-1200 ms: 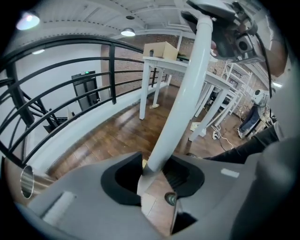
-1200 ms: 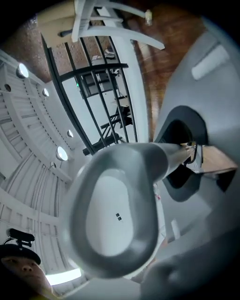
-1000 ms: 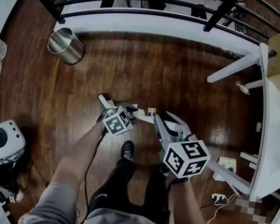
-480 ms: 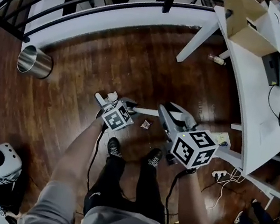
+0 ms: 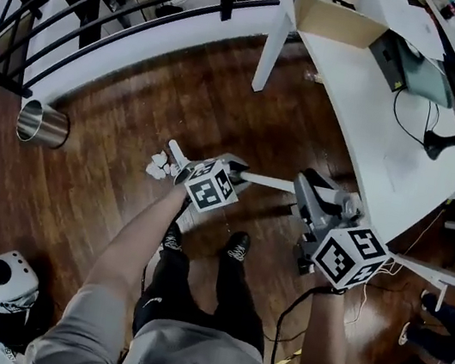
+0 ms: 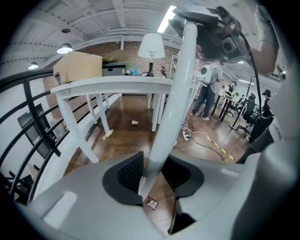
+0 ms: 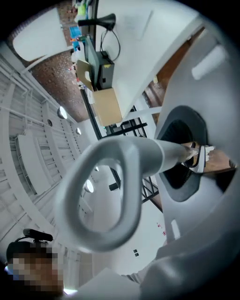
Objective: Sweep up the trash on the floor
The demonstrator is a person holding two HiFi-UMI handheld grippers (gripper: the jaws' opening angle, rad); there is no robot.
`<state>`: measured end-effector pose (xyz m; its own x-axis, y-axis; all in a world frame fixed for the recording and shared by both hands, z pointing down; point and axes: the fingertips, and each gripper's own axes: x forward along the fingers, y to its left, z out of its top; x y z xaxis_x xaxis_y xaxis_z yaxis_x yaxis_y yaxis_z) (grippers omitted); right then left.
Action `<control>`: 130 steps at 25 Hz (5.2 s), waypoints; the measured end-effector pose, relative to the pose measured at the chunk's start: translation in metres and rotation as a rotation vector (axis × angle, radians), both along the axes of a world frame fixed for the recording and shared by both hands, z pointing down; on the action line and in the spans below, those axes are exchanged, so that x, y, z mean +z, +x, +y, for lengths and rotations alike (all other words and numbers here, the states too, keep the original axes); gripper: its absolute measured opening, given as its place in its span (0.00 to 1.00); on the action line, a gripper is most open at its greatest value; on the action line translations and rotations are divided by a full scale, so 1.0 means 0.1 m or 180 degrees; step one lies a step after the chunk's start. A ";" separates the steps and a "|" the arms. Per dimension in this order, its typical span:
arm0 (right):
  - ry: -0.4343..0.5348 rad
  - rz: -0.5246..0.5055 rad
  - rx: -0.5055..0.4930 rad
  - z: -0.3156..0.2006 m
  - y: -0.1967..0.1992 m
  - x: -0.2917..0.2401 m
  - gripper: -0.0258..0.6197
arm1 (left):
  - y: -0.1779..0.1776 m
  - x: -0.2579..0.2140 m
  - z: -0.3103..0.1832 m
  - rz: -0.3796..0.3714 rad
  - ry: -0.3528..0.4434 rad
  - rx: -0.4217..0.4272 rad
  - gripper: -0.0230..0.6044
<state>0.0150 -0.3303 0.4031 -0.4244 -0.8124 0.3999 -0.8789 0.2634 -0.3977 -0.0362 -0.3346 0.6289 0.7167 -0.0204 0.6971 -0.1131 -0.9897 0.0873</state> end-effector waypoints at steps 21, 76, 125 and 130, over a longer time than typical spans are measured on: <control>-0.0240 0.0297 0.1847 1.47 0.44 0.48 0.16 | 0.78 0.60 1.71 0.0284 -0.0558 0.1761 0.22; 0.0083 0.0320 -0.0009 -0.47 1.22 0.13 0.16 | 1.63 0.25 -0.08 0.0213 -0.0322 -0.0336 0.21; 0.0508 0.0300 0.0585 0.28 2.14 -0.16 0.04 | 1.71 -0.34 -0.02 0.0521 -0.0171 -0.1396 0.41; 0.0692 0.0223 -0.0022 0.16 1.32 -0.43 0.04 | 0.91 -1.08 -0.08 0.0807 0.0011 -0.2005 0.05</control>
